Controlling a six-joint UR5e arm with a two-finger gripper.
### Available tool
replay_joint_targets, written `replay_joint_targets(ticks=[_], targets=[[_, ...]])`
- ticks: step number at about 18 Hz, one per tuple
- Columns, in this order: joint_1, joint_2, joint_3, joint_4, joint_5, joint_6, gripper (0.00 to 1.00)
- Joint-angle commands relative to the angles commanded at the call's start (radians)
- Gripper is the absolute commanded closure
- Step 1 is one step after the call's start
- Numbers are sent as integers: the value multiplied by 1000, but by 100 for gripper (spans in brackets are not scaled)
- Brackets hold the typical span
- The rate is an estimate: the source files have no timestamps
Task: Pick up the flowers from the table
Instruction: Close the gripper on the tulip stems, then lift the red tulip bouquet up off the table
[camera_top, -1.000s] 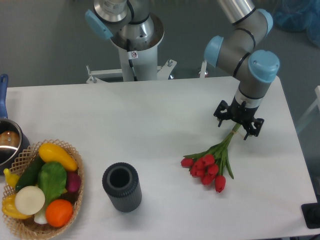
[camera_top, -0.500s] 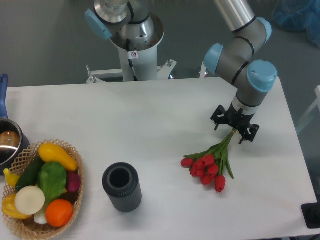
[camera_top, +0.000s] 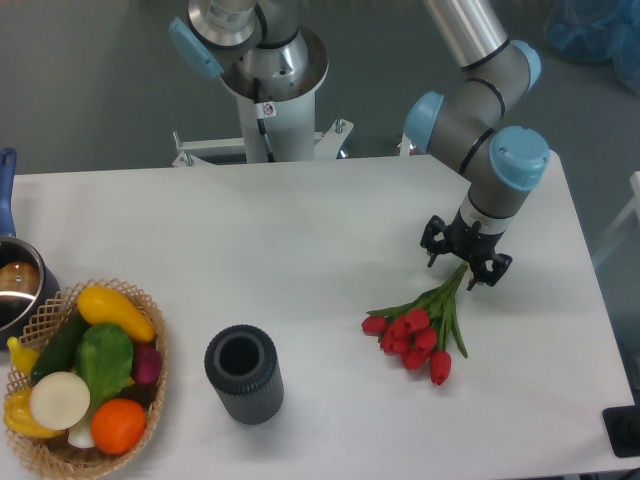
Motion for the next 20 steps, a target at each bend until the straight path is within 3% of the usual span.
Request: replay_joint_targets(ticks=[13, 20], targets=[[-2, 2, 9, -2, 0, -2, 78], [3, 2, 41, -3, 0, -3, 83]])
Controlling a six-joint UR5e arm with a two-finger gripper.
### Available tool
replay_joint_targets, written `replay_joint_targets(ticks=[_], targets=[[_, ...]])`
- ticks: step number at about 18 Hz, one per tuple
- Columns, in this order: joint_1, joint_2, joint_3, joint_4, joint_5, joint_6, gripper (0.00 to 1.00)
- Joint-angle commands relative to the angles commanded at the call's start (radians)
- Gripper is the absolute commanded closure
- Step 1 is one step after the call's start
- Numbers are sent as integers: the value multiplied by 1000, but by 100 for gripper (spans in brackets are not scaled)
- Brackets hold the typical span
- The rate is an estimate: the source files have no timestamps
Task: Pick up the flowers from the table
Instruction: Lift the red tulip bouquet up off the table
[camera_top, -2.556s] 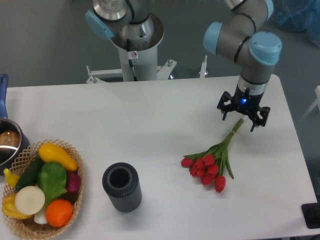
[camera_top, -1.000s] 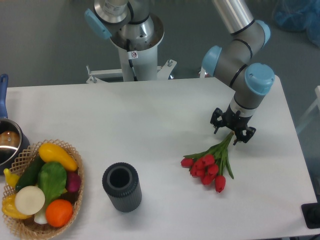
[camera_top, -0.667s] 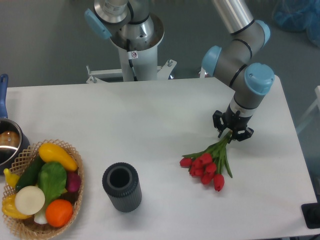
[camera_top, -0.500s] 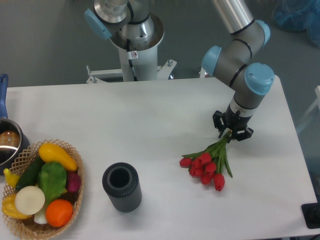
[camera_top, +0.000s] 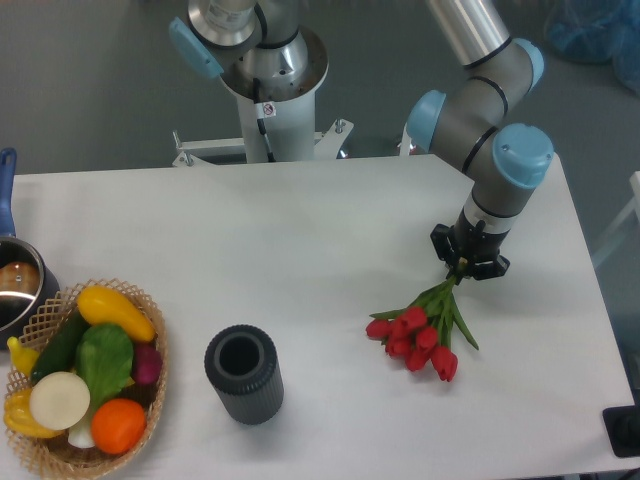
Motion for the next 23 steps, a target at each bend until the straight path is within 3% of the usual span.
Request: replay_joint_targets(ticks=[8, 17, 23], targets=[[3, 41, 67, -3, -43, -34, 83], [77, 100, 181, -3, -420, -195, 83], [150, 153, 201, 3, -697, -248, 83]])
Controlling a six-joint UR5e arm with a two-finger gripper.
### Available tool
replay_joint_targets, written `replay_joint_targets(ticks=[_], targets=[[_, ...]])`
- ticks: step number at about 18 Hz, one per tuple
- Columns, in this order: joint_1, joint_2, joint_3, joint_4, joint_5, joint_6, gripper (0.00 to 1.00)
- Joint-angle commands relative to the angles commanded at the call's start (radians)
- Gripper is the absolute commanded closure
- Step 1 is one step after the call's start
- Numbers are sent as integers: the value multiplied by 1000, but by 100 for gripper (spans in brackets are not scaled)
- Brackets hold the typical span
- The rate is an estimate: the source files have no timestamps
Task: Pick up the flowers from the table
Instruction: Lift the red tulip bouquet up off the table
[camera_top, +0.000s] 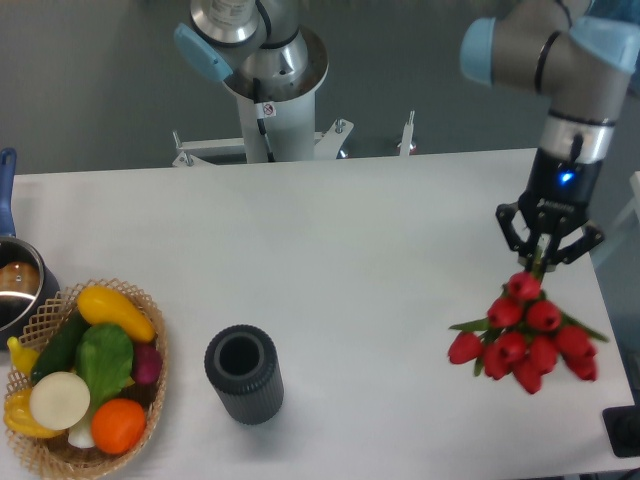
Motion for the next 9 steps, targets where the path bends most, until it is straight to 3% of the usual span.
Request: replay_joint_targets(ticks=[2, 9], targets=[[18, 5, 2, 3, -60, -26, 83], [29, 11, 3, 5, -71, -31, 83]])
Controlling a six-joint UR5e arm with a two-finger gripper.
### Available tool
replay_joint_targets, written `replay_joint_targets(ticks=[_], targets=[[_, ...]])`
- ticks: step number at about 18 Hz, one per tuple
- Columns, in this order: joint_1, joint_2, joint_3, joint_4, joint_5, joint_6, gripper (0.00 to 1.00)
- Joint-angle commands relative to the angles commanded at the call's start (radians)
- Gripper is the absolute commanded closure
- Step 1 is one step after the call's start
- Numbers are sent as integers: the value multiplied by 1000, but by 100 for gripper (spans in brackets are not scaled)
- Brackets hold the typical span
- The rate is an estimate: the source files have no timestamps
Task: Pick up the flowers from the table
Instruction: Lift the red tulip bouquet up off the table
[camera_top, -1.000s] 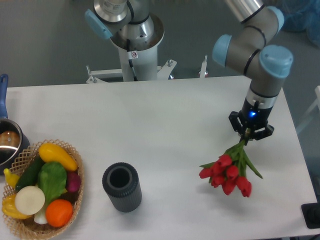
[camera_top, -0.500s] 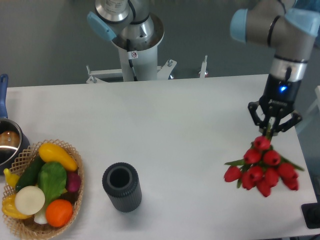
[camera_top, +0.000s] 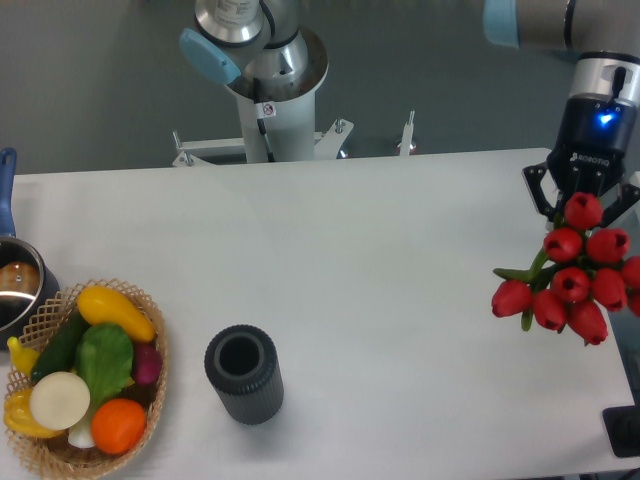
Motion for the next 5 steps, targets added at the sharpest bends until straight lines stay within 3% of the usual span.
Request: replay_joint_targets(ticks=[5], targets=[[-5, -2, -3, 0, 0, 5, 83]])
